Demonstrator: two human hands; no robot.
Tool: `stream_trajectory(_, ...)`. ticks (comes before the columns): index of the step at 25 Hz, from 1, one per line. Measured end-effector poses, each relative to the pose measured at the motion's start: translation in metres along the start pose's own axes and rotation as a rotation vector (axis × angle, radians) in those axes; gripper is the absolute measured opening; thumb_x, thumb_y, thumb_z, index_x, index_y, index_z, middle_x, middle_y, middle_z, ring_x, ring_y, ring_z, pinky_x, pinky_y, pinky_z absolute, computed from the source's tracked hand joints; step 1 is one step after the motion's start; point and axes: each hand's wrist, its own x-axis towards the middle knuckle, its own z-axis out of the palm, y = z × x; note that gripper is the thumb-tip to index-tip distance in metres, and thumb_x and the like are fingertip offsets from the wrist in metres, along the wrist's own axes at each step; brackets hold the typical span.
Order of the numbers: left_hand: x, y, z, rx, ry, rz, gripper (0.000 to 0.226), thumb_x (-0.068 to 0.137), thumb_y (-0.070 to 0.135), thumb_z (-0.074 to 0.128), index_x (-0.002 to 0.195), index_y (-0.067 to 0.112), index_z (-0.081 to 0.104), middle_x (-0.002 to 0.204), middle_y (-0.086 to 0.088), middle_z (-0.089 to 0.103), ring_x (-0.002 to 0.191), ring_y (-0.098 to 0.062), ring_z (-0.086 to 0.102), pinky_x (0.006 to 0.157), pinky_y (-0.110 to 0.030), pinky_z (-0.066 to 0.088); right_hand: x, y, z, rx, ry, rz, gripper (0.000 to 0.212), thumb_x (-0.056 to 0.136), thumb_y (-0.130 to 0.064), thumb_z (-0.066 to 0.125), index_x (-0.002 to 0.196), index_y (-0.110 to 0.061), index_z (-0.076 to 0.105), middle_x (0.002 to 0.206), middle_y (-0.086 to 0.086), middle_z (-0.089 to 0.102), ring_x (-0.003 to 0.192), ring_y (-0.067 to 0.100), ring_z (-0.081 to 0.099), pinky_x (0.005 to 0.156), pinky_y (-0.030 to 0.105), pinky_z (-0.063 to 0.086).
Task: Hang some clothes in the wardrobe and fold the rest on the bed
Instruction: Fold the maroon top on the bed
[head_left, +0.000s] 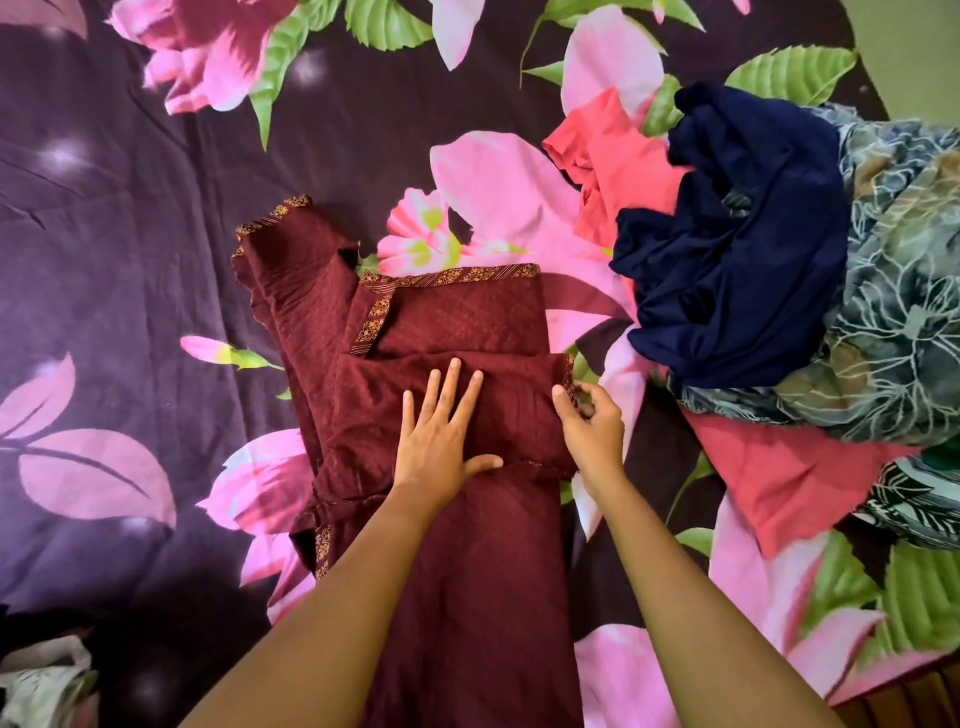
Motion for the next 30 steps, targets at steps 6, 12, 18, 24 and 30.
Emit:
stream_trajectory(6, 0.0, 0.002, 0.001, -0.013, 0.017, -0.003, 0.105, 0.077, 0.069, 0.051, 0.139, 0.03, -0.024, 0.148, 0.002, -0.032, 0.144, -0.023, -0.017, 0.115, -0.048, -0.007, 0.001, 0.006, 0.002, 0.081, -0.06, -0.058, 0.008, 0.09, -0.013, 0.062, 0.098, -0.013, 0.063, 0.095, 0.002, 0.066, 0.092, 0.021, 0.062, 0.092, 0.043, 0.05)
stream_trajectory(12, 0.004, 0.002, -0.006, -0.306, 0.033, 0.019, 0.079, 0.087, 0.054, 0.05, 0.15, 0.023, 0.015, 0.159, -0.001, -0.004, 0.146, -0.021, -0.005, 0.115, -0.046, -0.004, -0.029, -0.007, 0.016, -0.24, 0.339, -0.336, 0.018, 0.095, -0.014, 0.051, 0.1, -0.003, 0.064, 0.091, 0.013, 0.069, 0.083, 0.035, 0.063, 0.064, 0.032, 0.04)
stream_trajectory(18, 0.007, 0.003, -0.033, -1.318, 0.473, -0.43, 0.025, 0.096, 0.028, 0.051, 0.115, 0.016, 0.061, 0.103, -0.004, 0.067, 0.097, -0.013, 0.062, 0.097, -0.03, 0.046, -0.064, -0.011, 0.048, -0.528, -0.038, -0.745, 0.047, 0.087, -0.032, 0.044, 0.124, -0.008, 0.059, 0.109, 0.006, 0.063, 0.094, 0.022, 0.063, 0.062, 0.031, 0.053)
stream_trajectory(24, 0.0, -0.025, -0.021, -0.443, 0.643, 0.141, 0.036, 0.084, 0.02, 0.056, 0.117, 0.008, 0.062, 0.12, -0.009, 0.062, 0.109, -0.019, 0.054, 0.096, -0.024, 0.037, -0.078, 0.011, 0.057, -0.52, -0.038, -0.825, 0.034, 0.085, -0.012, 0.045, 0.108, -0.004, 0.068, 0.113, 0.009, 0.066, 0.102, 0.023, 0.062, 0.077, 0.034, 0.057)
stream_trajectory(30, -0.007, -0.041, 0.0, -0.168, 0.184, 0.069, 0.053, 0.091, 0.024, 0.057, 0.142, 0.019, 0.041, 0.154, -0.004, 0.026, 0.145, -0.028, 0.016, 0.116, -0.046, 0.008, -0.069, 0.021, 0.059, -0.912, -0.112, -0.834, 0.036, 0.077, -0.016, 0.07, 0.112, -0.006, 0.067, 0.131, 0.015, 0.057, 0.122, 0.028, 0.054, 0.1, 0.05, 0.044)
